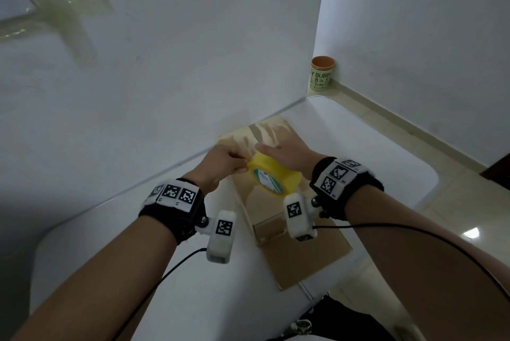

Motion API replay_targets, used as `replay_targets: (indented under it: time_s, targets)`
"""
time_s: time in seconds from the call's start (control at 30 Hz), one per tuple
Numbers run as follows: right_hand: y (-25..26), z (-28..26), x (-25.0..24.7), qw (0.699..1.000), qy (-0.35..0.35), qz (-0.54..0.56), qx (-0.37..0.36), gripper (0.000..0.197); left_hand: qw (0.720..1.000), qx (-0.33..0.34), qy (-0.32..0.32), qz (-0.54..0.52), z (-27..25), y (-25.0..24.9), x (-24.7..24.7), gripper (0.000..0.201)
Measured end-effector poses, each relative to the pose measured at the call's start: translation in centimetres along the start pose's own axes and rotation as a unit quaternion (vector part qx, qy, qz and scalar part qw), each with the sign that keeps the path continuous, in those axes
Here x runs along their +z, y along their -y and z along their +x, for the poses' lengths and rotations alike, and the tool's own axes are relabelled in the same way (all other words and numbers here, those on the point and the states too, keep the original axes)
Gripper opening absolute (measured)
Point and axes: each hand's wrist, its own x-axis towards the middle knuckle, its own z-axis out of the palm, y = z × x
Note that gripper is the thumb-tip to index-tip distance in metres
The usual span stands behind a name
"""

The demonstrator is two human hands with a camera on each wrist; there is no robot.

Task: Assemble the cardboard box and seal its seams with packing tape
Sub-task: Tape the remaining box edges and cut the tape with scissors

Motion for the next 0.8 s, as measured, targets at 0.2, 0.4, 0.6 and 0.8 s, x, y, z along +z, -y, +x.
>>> replay_targets:
  time_s: [0.2, 0.4, 0.6, 0.8]
  targets:
    - [-0.9, -1.3, -0.3, 0.975, 0.065, 0.214, -0.008, 0.015, 0.992, 0.063, 0.019, 0.107, -0.6, 1.6, 0.0, 0.039]
    - [-0.1, -2.3, -0.2, 0.963, 0.162, 0.215, -0.019, 0.05, 0.924, 0.216, -0.067, 0.309, -1.6, 1.6, 1.1, 0.046]
    - [0.0, -2.4, 0.8, 0.945, 0.157, 0.284, -0.028, 0.048, 0.864, 0.296, -0.095, 0.396, -2.4, 0.2, 1.1, 0.05]
    - [0.3, -3.2, 0.9, 0.937, 0.168, 0.305, -0.04, 0.037, 0.89, 0.255, -0.125, 0.356, -2.4, 0.8, 0.3, 0.052]
